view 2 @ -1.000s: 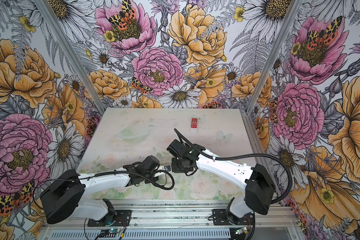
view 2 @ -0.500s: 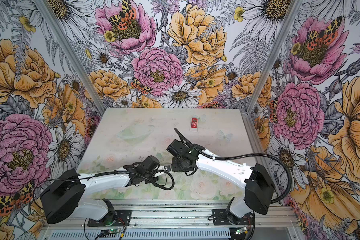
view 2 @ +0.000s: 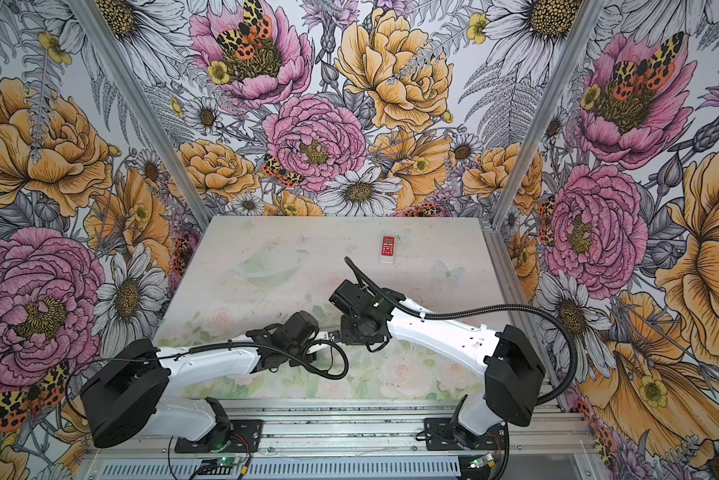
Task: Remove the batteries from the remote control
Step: 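Bring the screwdriver tip to the batteries while the left gripper holds the remote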
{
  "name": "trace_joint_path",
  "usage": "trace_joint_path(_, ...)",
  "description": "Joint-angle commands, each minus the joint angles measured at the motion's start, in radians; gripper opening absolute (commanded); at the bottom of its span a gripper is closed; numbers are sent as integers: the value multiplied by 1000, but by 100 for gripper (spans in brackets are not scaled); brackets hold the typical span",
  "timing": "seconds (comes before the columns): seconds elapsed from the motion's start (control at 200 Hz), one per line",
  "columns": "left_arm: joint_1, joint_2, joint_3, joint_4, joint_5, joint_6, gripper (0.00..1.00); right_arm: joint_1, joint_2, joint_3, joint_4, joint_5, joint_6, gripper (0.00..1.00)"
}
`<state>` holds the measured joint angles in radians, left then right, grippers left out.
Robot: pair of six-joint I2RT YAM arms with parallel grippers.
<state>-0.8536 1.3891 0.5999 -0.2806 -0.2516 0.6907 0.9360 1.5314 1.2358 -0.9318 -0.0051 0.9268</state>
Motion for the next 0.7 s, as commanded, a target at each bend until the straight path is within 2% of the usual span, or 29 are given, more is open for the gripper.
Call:
trace_joint_path(0.0, -7, -9, 0, 47, -9, 4, 22, 9, 19, 30, 19, 11, 10, 0)
trace_joint_path(0.695, -7, -19, 0, 37, 0, -3, 21, 26, 18, 1, 19, 63, 30, 0)
